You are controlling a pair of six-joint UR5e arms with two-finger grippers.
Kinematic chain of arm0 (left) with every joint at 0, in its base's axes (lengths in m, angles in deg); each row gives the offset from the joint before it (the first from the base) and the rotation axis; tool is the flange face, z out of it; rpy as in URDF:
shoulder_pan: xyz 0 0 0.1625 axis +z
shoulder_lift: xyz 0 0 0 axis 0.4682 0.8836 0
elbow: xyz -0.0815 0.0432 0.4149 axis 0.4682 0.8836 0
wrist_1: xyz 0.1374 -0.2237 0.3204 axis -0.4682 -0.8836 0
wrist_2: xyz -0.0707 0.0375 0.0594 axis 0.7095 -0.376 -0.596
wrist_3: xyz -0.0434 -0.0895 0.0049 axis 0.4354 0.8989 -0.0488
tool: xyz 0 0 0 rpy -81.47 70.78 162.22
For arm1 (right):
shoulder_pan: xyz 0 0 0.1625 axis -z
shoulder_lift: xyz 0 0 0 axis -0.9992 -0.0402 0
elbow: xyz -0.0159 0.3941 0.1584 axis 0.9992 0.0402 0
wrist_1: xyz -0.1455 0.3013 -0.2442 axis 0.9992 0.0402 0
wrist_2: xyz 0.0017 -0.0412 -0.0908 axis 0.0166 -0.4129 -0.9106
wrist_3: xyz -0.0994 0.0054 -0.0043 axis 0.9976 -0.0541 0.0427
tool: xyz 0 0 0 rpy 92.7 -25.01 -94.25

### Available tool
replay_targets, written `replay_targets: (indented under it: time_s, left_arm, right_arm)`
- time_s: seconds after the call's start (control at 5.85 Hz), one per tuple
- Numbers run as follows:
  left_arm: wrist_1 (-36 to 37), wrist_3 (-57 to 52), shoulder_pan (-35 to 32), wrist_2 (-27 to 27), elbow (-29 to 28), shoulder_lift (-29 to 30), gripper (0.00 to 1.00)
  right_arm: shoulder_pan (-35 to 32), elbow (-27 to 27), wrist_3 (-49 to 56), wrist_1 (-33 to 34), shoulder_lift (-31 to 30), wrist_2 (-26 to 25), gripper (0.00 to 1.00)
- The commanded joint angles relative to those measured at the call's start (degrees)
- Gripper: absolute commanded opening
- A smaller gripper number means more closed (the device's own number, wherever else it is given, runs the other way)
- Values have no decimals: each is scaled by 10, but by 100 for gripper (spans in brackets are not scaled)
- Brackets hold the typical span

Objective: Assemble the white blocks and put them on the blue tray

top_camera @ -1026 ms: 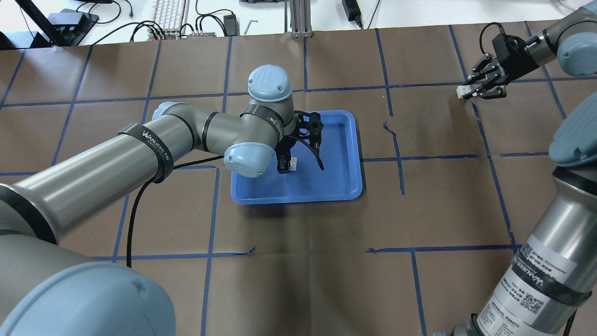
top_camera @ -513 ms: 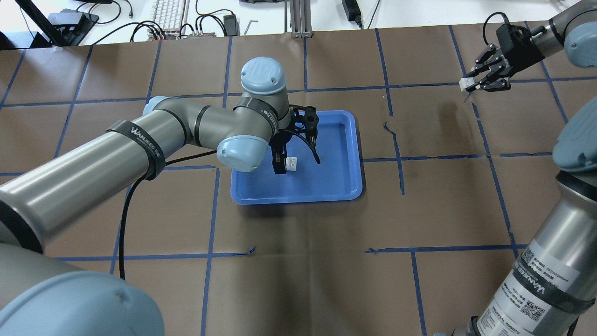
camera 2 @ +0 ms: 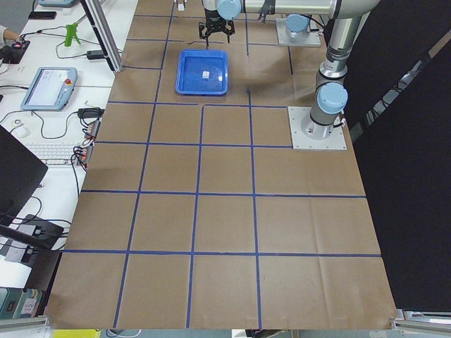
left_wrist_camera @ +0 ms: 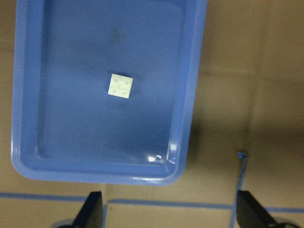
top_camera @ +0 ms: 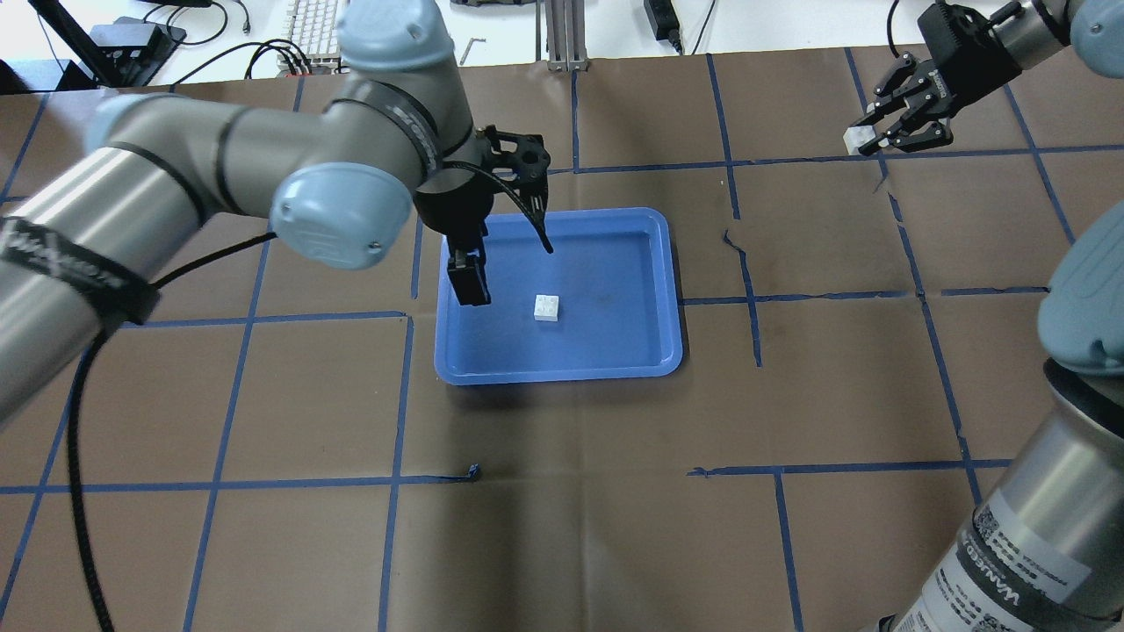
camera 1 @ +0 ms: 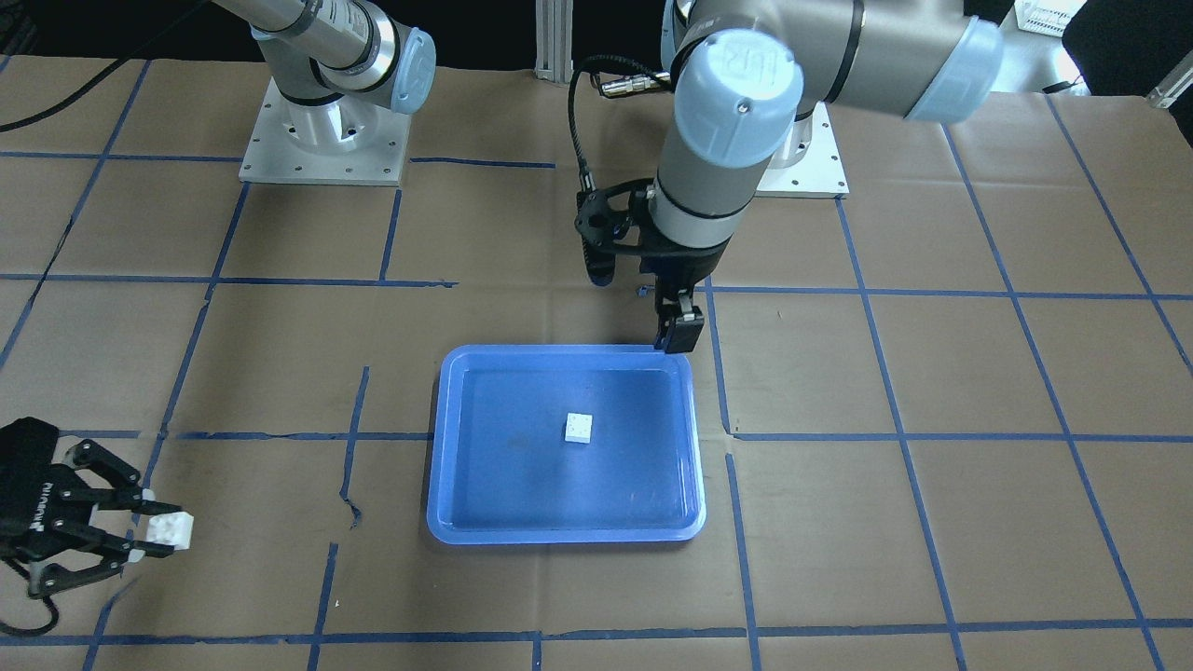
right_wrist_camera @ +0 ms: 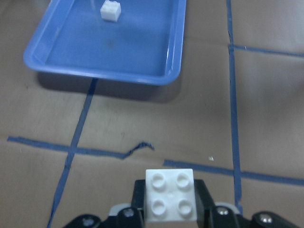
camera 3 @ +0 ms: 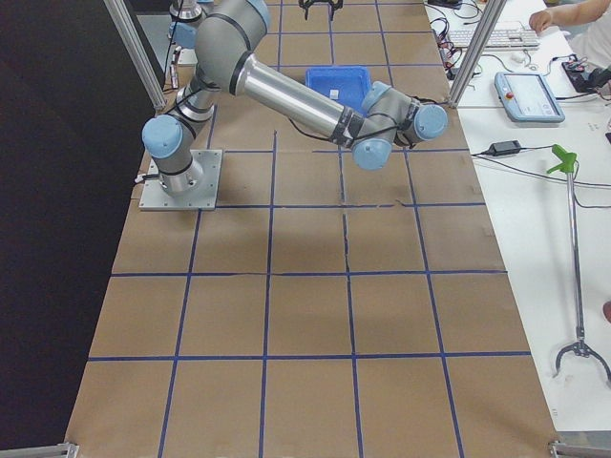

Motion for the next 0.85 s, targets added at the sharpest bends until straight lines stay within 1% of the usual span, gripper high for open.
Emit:
replay_targets:
  time_s: [0.0,0.17,0.34,0.51,0.68]
  left_arm:
    - [-72,120,6,-3,-42,-28,99]
    - [-65,243,26,-4,-46,-34,99]
    - [-23,377,58,-6,-29,-40,99]
    - [-6,525,64,-7,-32,-55,99]
    - [8,655,69,-7,-26,-67,99]
  right_arm:
    - [-47,-90,-52,45,-48,59,24]
    - [-75,-145,-92,119,-66,61,24]
    - [-95,-182,-142,183,-76,62,24]
    - [-143,-262,-250,330,-87,64,23]
    - [-171,-317,-322,443,-87,64,23]
